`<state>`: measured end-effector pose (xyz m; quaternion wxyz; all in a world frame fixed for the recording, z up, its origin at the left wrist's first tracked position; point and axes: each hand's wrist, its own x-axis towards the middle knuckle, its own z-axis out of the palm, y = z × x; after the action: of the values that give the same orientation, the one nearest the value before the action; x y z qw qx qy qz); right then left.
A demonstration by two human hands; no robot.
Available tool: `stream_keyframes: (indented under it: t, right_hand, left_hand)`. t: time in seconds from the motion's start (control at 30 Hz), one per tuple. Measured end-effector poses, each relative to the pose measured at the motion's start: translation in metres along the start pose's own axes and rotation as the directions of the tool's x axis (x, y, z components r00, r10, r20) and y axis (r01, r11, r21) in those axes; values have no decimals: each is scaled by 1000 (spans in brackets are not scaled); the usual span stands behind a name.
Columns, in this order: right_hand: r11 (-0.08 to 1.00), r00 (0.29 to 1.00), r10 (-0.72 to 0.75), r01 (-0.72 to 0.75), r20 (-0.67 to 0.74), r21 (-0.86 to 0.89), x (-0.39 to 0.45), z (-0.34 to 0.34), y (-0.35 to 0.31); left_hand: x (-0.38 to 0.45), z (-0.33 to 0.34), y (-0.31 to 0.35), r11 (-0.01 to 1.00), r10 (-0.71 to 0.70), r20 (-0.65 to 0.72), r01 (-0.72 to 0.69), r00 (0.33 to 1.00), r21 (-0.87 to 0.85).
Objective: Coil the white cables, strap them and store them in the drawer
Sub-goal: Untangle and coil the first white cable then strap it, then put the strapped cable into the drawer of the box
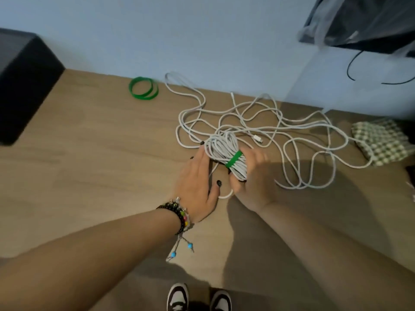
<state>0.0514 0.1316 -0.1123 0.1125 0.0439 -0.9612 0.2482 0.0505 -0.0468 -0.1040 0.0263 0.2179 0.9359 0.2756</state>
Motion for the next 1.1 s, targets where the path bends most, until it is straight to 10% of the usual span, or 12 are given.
stream_keyframes:
  t: [0.8, 0.97, 1.1]
  right_hand:
    - [996, 994, 84, -83, 71, -15, 5, -11, -11]
    - [996, 985, 88, -83, 148, -35, 6, -24, -21]
    - [997, 989, 39, -47, 142, 57, 23, -41, -42]
  left_hand:
    - [5, 7, -2, 996, -85, -18, 85, 996, 20]
    - [7, -16, 2, 965, -123, -10, 117, 992, -235]
    - [20, -59, 2, 720, -346, 121, 346, 930, -602]
